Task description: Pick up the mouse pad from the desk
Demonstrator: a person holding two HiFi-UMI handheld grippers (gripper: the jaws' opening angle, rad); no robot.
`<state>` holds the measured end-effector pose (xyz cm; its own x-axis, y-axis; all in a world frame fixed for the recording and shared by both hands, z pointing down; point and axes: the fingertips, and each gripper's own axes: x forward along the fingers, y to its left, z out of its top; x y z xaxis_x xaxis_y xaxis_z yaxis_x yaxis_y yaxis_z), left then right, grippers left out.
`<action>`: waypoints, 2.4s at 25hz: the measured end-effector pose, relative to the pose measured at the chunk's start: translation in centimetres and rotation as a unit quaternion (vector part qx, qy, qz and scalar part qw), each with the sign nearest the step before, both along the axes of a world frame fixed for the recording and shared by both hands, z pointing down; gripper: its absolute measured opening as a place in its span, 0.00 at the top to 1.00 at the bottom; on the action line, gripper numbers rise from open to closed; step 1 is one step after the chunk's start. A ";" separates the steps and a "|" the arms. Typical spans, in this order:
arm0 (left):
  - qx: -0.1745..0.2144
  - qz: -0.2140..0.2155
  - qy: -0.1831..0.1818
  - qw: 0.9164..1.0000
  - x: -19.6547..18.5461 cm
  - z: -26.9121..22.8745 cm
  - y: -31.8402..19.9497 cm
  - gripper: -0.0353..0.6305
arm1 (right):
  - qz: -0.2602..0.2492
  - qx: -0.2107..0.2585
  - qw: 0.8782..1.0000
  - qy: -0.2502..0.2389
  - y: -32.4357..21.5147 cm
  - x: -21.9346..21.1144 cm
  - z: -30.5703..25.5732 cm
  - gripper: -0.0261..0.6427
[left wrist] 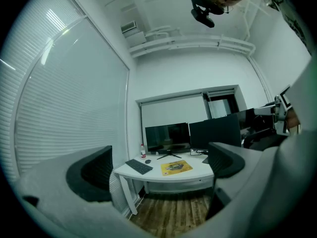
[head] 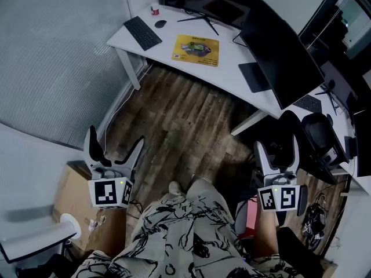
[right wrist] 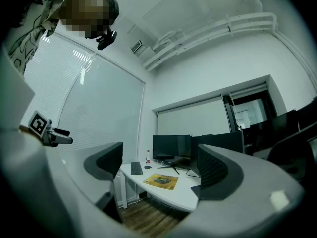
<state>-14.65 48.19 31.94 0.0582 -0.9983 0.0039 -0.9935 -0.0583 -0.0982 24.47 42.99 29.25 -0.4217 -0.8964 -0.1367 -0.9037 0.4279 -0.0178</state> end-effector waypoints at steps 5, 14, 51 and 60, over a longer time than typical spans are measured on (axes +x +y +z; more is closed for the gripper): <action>-0.006 0.005 0.003 1.000 -0.9 0.4 -1.3 0.06 | -0.003 -0.011 1.000 0.004 -0.8 -1.3 0.4 0.26; -0.009 0.013 0.005 1.000 -0.7 1.1 -4.8 0.06 | 0.000 -0.016 1.000 -0.001 -4.3 -1.4 1.1 0.26; -0.016 0.008 0.012 1.000 4.1 0.4 -28.9 0.04 | -0.073 -0.009 0.997 -0.014 -31.1 -1.7 0.7 0.24; -0.037 -0.015 0.020 0.999 0.7 2.6 -31.5 0.04 | -0.085 -0.032 0.996 -0.009 -34.7 -4.5 3.1 0.24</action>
